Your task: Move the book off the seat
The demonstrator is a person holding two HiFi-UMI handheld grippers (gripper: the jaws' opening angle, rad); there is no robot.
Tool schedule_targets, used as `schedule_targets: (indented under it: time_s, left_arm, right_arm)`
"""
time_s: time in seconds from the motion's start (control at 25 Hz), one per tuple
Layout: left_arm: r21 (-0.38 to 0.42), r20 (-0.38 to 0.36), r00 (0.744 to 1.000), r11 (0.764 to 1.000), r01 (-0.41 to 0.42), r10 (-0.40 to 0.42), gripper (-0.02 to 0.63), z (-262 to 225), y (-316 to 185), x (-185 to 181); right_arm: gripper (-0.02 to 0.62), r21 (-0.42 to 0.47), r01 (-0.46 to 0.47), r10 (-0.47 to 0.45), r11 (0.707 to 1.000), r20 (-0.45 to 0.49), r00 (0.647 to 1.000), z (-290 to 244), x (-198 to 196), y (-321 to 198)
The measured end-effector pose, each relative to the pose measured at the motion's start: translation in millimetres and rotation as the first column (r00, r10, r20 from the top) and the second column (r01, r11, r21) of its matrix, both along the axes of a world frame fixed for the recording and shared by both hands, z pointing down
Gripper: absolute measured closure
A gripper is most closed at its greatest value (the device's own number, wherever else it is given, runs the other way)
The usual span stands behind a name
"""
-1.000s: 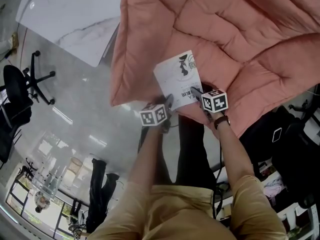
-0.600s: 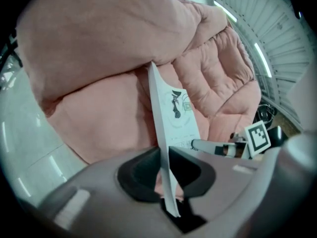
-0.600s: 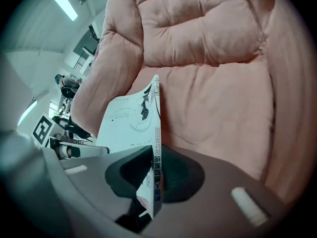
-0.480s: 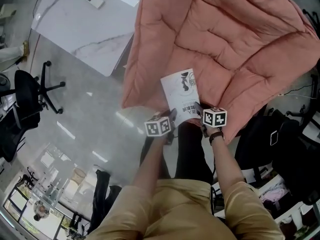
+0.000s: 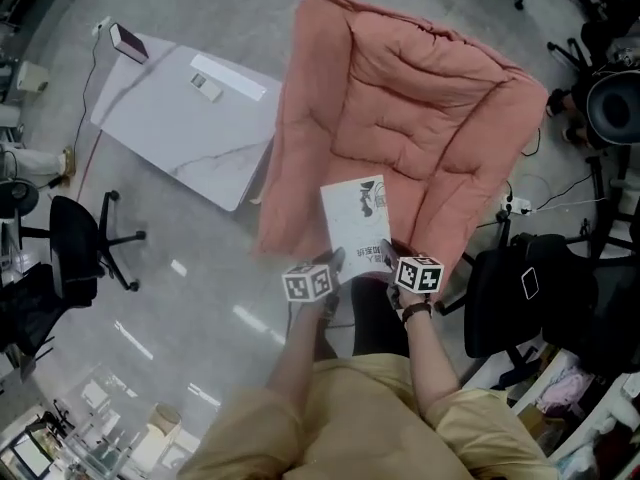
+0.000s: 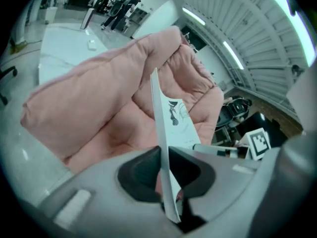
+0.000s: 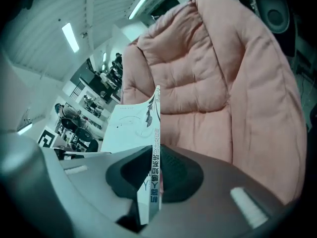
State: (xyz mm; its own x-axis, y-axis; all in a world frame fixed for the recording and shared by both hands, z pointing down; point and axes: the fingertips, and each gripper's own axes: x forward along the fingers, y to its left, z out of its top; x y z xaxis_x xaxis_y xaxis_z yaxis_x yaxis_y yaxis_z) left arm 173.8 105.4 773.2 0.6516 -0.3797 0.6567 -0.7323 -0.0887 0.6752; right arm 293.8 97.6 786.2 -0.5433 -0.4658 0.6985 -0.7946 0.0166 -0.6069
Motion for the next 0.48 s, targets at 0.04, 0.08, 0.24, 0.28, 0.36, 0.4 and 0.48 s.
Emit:
schedule_targets:
  time_s: [0.04, 0.08, 0.24, 0.28, 0.36, 0.4, 0.48]
  left_arm:
    - [0.038, 0.0, 1.0, 0.999, -0.017, 0.017, 0.56, -19.9, -9.3, 0.1]
    - [0.077, 0.0, 0.999, 0.996, -0.034, 0.034, 0.56, -41.0, -16.6, 0.5]
    - [0.233, 0.002, 0.997, 0.969, -0.08, 0.082, 0.56, -123.2, -34.8, 0.8]
    - [0.27, 0.004, 0.996, 0.959, -0.087, 0.09, 0.56, -142.4, -38.2, -0.6]
    - [0.341, 0.003, 0.995, 0.935, -0.097, 0.102, 0.56, -180.6, -44.4, -5.3]
    - [0.377, 0.002, 0.994, 0.921, -0.099, 0.106, 0.56, -199.6, -48.6, -7.9]
    - [0.448, 0.005, 0.993, 0.888, -0.106, 0.116, 0.56, -237.4, -58.9, -11.6]
  right_arm:
    - [0.546, 0.044, -0.019, 0.019, 0.999, 0.003, 1.0, -21.2, 0.3, -7.5]
    - [0.548, 0.088, -0.038, 0.037, 0.995, 0.008, 0.999, -43.3, 0.5, -12.9]
    - [0.548, 0.256, -0.091, 0.088, 0.962, 0.024, 0.996, -130.8, 0.9, -24.4]
    - [0.548, 0.295, -0.099, 0.095, 0.95, 0.026, 0.995, -151.1, -0.5, -27.1]
    - [0.548, 0.366, -0.118, 0.113, 0.923, 0.035, 0.993, -190.0, -5.2, -32.7]
    - [0.548, 0.4, -0.131, 0.123, 0.907, 0.045, 0.991, -209.1, -7.9, -36.2]
    - [0.548, 0.467, -0.159, 0.144, 0.87, 0.07, 0.987, -247.2, -11.7, -44.0]
